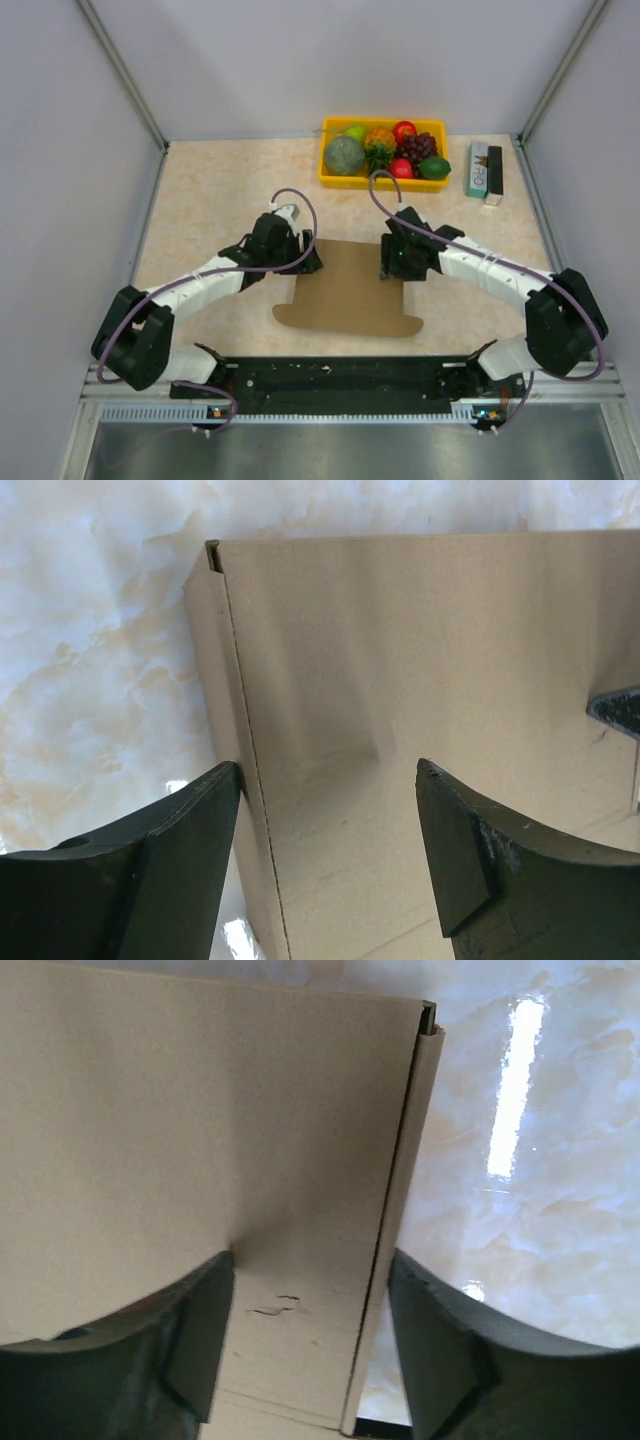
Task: Fold the paper box
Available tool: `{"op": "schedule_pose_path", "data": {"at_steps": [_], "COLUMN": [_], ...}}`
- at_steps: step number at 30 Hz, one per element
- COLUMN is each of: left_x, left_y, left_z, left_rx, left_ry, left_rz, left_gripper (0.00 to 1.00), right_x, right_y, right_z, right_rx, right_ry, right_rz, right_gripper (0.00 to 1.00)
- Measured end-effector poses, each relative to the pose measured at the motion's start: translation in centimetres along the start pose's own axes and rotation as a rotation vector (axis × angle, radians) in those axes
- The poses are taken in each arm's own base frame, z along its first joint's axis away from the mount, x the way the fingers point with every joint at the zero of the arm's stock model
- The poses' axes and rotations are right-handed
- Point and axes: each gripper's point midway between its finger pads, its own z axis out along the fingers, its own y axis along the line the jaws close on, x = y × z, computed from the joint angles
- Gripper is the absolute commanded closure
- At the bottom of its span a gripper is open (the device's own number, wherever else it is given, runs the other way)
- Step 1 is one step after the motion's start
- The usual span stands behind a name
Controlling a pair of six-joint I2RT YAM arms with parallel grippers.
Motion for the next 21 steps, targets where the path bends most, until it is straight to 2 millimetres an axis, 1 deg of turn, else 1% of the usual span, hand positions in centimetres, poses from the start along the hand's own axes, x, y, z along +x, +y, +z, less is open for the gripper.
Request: {"op": "schedule_pose_path", "data": {"at_steps": [1, 2, 4, 7, 8, 11, 13, 16, 17, 18, 19, 21], "left_x": [0.1, 0.3, 0.3, -1.0, -1.8, -3.1, -3.2, -2.1, -1.4, -0.9, 0.2, 1.3], "left_y": [0.0, 0.0, -0.3, -0.6, -0.6, -0.4, -0.5, -0.5, -0.3, -0.2, 0.1, 0.2], "left_z": [-0.3, -0.7, -1.6, -3.6, -4.3, -5.6, -6.3, -6.8, -6.8, -6.7, -6.5, -6.2], "left_rx": [0.000, 0.007, 0.030, 0.074, 0.088, 0.105, 0.121, 0.142, 0.146, 0.149, 0.156, 0.169], "left_ry": [0.005, 0.010, 0.005, -0.049, -0.074, -0.125, -0.141, -0.139, -0.125, -0.110, -0.081, -0.054], "left_rz": [0.000, 0.000, 0.003, 0.002, 0.002, 0.003, 0.021, 0.036, 0.034, 0.031, 0.024, 0.014], "left_gripper": [0.21, 0.17, 0.15, 0.15, 0.15, 0.15, 0.15, 0.16, 0.16, 0.17, 0.17, 0.18], "right_x": [-0.1, -0.3, -0.7, -1.7, -2.1, -2.9, -2.6, -1.5, -1.1, -0.7, -0.3, 0.8], "right_y": [0.1, 0.1, 0.1, 0.0, 0.0, 0.2, 0.3, 0.1, 0.0, -0.2, -0.3, -0.6], "right_z": [0.0, -0.1, -0.4, -1.5, -2.1, -3.6, -4.4, -4.8, -4.7, -4.5, -4.3, -3.6], "right_rx": [-0.008, -0.026, -0.065, -0.157, -0.185, -0.251, -0.287, -0.316, -0.319, -0.320, -0.321, -0.325], "right_ry": [-0.004, -0.009, -0.022, -0.050, -0.065, -0.122, -0.145, -0.153, -0.148, -0.140, -0.130, -0.102], "right_rz": [-0.002, -0.007, -0.008, -0.012, -0.021, -0.081, -0.130, -0.176, -0.179, -0.180, -0.178, -0.175], "right_gripper": [0.30, 0.27, 0.23, 0.16, 0.14, 0.13, 0.12, 0.12, 0.13, 0.13, 0.12, 0.13]}}
